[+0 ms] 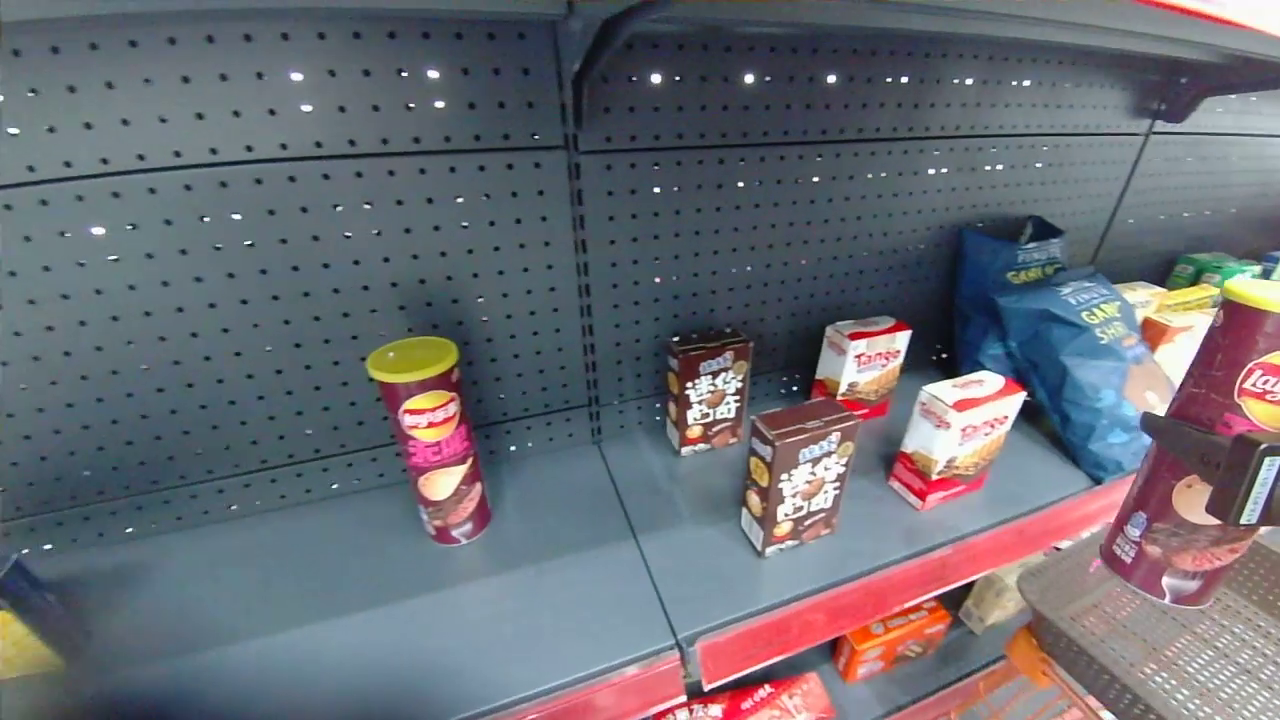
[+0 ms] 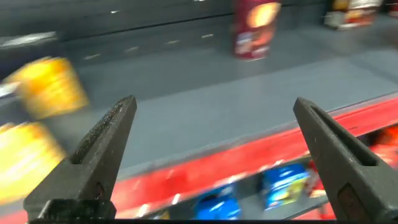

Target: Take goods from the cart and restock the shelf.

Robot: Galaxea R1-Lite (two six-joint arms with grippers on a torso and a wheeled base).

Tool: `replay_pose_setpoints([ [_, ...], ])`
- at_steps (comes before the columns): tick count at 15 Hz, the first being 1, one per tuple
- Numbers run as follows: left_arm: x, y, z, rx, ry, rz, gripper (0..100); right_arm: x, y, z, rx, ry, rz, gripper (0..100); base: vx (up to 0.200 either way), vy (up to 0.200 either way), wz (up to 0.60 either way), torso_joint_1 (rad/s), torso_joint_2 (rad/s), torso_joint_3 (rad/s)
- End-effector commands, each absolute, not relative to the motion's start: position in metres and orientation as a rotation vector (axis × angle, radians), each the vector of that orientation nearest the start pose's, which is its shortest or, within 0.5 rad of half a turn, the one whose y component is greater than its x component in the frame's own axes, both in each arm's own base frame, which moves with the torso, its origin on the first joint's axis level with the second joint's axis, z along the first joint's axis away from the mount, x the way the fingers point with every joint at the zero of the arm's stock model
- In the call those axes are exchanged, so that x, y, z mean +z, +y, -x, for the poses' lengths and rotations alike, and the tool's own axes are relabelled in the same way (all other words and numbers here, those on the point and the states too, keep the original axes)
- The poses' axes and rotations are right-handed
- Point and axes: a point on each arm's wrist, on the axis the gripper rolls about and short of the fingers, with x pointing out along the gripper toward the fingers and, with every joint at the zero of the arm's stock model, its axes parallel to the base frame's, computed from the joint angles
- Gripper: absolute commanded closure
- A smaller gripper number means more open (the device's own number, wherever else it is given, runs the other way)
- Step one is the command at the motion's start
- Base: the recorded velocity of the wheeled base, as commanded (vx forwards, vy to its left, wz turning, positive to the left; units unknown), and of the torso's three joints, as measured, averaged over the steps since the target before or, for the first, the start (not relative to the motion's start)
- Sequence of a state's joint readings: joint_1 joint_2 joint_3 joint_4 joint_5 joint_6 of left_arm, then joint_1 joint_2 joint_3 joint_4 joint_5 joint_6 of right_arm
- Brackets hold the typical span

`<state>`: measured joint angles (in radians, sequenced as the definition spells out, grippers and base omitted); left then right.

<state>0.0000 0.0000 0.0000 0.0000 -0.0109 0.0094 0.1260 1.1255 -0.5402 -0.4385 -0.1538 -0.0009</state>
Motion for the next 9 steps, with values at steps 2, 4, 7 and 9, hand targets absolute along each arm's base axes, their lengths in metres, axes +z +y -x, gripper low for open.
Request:
replay_pose_setpoints([
  [2, 0.075, 0.0, 0.023, -0.011, 0.0, -0.012, 0, 0.226, 0.017, -0.162, -0.035, 0.138, 0.021, 100, 0.0, 0.0, 0.3, -0.001, 0.0, 0.006],
  [4, 0.075, 0.0, 0.023, -0.011, 0.0, -0.009, 0, 0.222, 0.015, -0.159, -0.049, 0.147, 0.022, 100, 0.0, 0.0, 0.0, 0.0, 0.0, 0.0],
  [7, 0.075, 0.0, 0.023, -0.011, 0.0, -0.009, 0, 0.24, 0.014, -0.152, -0.043, 0.068, 0.014, 100, 0.0, 0.0, 0.0, 0.0, 0.0, 0.0],
  [9, 0.075, 0.0, 0.023, -0.011, 0.0, -0.009, 0, 0.253, 0.02, -0.143, 0.014, 0.01, 0.045, 100, 0.0, 0.0, 0.0, 0.0, 0.0, 0.0],
])
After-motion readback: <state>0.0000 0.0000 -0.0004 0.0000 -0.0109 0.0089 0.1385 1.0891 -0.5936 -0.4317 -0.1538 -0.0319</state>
